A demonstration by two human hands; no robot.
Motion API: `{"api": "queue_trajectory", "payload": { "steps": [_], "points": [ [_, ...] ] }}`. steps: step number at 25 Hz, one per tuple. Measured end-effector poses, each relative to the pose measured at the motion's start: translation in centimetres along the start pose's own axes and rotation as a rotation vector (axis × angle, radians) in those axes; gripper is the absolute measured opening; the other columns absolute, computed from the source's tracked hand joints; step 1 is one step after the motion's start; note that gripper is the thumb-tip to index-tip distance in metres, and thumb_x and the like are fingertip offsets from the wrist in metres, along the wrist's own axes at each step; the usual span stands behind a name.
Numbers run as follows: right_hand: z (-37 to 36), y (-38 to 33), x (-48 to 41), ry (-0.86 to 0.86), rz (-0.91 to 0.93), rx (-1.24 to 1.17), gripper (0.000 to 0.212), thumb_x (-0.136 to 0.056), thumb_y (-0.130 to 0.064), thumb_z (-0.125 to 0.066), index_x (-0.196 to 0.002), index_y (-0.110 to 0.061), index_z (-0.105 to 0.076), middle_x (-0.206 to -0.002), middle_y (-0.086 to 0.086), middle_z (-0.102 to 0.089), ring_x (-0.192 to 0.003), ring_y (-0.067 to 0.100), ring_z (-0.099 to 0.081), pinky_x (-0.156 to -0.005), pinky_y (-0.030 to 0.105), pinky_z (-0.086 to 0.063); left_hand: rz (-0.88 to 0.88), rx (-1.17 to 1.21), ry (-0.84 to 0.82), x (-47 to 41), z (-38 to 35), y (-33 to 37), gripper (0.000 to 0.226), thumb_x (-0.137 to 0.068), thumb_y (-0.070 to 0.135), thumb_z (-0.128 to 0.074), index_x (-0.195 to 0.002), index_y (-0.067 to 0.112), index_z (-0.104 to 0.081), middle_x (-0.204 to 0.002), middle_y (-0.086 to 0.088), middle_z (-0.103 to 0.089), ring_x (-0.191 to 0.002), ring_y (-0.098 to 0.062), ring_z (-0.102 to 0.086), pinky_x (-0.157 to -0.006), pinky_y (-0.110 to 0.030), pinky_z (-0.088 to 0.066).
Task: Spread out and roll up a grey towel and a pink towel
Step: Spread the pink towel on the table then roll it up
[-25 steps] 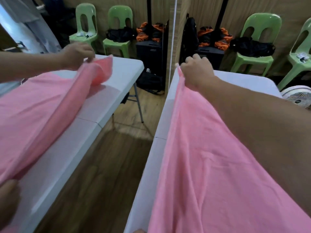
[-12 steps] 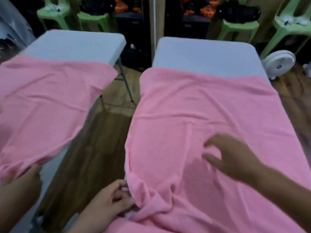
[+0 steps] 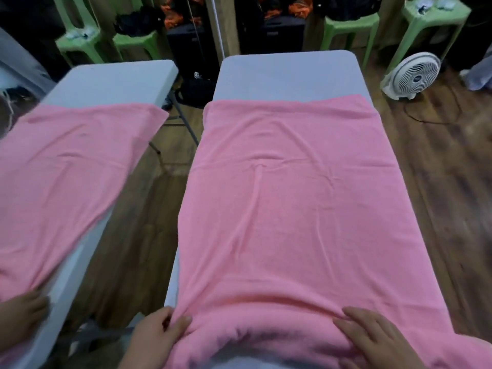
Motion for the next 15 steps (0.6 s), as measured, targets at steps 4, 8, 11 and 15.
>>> {"api": "queue_trajectory", "payload": {
  "steps": [4,8,11,15],
  "points": [
    [1.5,0.8,1.7,-0.001,-0.029,-0.053,0.051,-0.063,-0.043,-0.063,-0.113,-0.039,-0.056,-0.114,-0.010,-0.051,-0.091,0.013,-0.058,-0.077,0.025,-0.049,0.070,0.059,0.148,0.5,1.0,-1.5,0.024,-0.081,0.042,-0.079,-0.067,0.026,-0.068,-0.063,0.005,-0.068,-0.065,-0.016,-0.064,-0.067,-0.035,-0.051],
    [4.4,0.6,-0.1,-0.032,0.018,-0.044,0.043,-0.071,-0.049,-0.070,-0.112,-0.043,-0.060,-0.109,-0.024,-0.052,-0.090,0.003,-0.061,-0.069,0.019,-0.054,-0.127,-0.125,0.388,0.0,2.0,1.7,0.017,-0.089,0.045,-0.068,-0.097,0.031,-0.065,-0.094,0.010,-0.066,-0.089,-0.020,-0.060,-0.083,-0.041,-0.050],
    [5.2,1.1,-5.1,0.109,-0.090,-0.089,0.052,-0.090,-0.062,-0.050,-0.135,-0.037,-0.053,-0.136,-0.021,-0.047,-0.125,0.000,-0.044,-0.101,0.025,-0.043,-0.580,-0.258,0.402,-1.7,-1.1,8.3,0.038,-0.100,0.044,-0.042,-0.126,0.025,-0.063,-0.130,0.006,-0.060,-0.124,-0.021,-0.051,-0.108,-0.041,-0.039],
    [1.8,5.5,-9.2,-0.008,-0.151,0.135,0.065,-0.096,-0.067,-0.025,-0.148,-0.031,-0.040,-0.160,-0.007,-0.024,-0.147,0.018,-0.025,-0.118,0.039,-0.021,-0.697,-0.575,0.129,-7.6,-5.7,10.0,0.057,-0.101,0.059,-0.024,-0.154,0.041,-0.031,-0.165,0.012,-0.021,-0.153,-0.016,-0.018,-0.121,-0.041,-0.013]
  ]
}}
Point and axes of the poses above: each hand's wrist, its own x-axis away from the middle knuckle, its own z-axis out of the back of the hand, y = z × x, the point moved 6 cm from there along -x, towards the middle knuckle
